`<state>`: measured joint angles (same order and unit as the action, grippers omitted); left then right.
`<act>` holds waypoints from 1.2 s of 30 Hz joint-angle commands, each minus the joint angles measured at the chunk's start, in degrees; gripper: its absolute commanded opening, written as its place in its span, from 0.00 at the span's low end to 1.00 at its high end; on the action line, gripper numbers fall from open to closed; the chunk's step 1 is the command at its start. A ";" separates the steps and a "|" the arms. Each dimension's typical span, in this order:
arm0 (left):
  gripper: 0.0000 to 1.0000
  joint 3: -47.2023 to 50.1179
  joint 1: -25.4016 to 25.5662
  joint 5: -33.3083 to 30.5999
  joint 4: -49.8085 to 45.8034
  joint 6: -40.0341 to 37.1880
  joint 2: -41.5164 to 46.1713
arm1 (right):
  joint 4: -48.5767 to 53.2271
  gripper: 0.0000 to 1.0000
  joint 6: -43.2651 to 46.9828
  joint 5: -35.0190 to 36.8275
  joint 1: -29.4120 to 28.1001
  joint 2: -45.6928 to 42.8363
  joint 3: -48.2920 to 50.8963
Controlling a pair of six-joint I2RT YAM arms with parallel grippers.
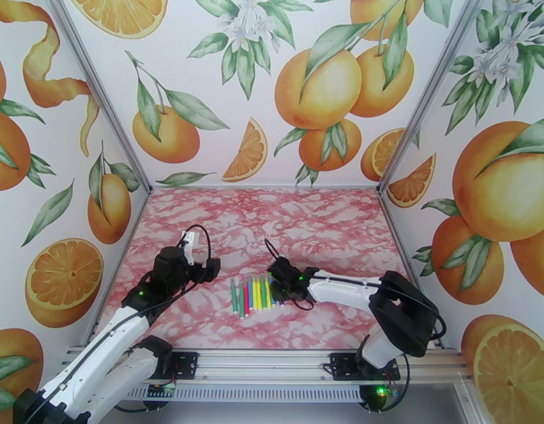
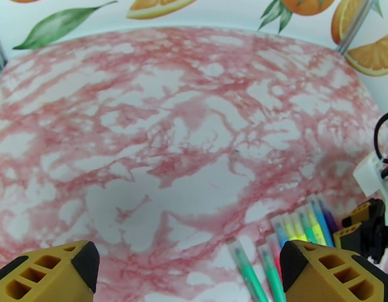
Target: Open the pen caps
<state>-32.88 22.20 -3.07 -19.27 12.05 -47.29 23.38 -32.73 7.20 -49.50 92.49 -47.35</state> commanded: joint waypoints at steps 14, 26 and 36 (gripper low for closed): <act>0.99 -1.21 0.24 -1.28 0.63 0.80 -0.56 | 2.72 0.29 0.42 1.60 -0.37 4.78 -3.27; 1.00 -1.47 0.22 0.44 0.63 1.87 -0.41 | 1.11 0.15 1.31 2.61 -0.38 2.62 -2.08; 0.99 -2.00 0.28 8.13 2.74 4.55 -0.96 | -7.89 0.08 5.07 -1.34 -0.34 -8.01 2.73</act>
<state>-32.88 22.20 1.19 -18.59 15.18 -47.88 20.69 -29.52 7.44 -49.50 88.05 -45.65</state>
